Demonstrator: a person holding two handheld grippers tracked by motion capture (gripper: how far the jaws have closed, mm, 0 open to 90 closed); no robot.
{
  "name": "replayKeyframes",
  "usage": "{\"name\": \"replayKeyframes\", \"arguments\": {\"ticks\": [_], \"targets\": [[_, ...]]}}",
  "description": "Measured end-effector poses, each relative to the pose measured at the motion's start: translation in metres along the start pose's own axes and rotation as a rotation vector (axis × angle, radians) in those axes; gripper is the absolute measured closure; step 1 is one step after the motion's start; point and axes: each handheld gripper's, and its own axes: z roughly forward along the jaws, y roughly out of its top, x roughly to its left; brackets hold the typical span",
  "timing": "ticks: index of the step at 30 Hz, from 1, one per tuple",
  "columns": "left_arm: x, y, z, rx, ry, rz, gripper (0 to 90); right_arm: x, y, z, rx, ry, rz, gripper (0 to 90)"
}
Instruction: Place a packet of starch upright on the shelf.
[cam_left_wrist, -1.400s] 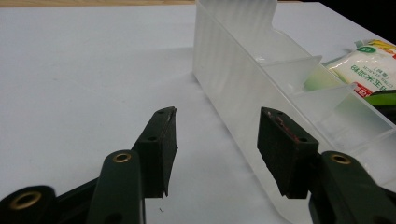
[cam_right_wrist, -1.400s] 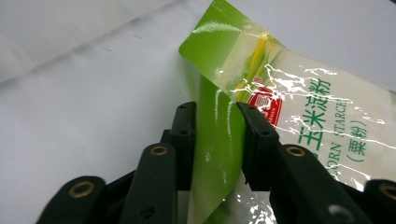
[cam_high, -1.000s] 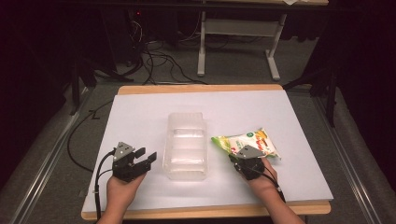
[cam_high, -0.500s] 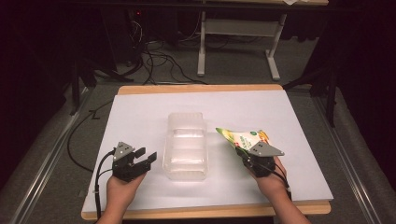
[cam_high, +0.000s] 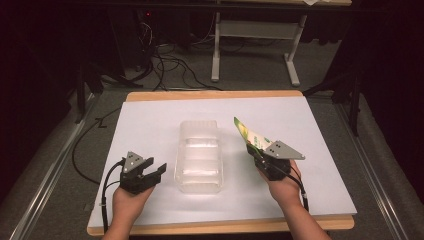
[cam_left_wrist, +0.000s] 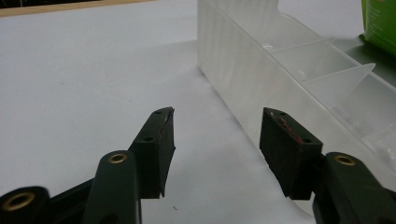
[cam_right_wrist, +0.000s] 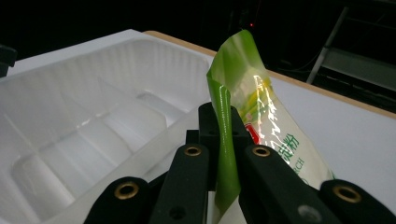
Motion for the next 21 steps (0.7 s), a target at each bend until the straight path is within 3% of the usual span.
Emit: {"name": "replayKeyframes", "arguments": {"ticks": [6,9,21], "targets": [[0.003,0.000,-0.002,-0.004,0.000,-0.003,45.1,0.003,0.016,0.007,-0.047,0.003,0.012,90.0],[0.003,-0.001,-0.002,-0.002,-0.001,-0.002,45.0,0.003,0.016,0.006,-0.078,0.021,0.034,90.0],[-0.001,-0.001,0.002,0.014,-0.009,0.007,45.0,0.005,0.013,0.010,-0.091,0.065,0.051,90.0]]}}
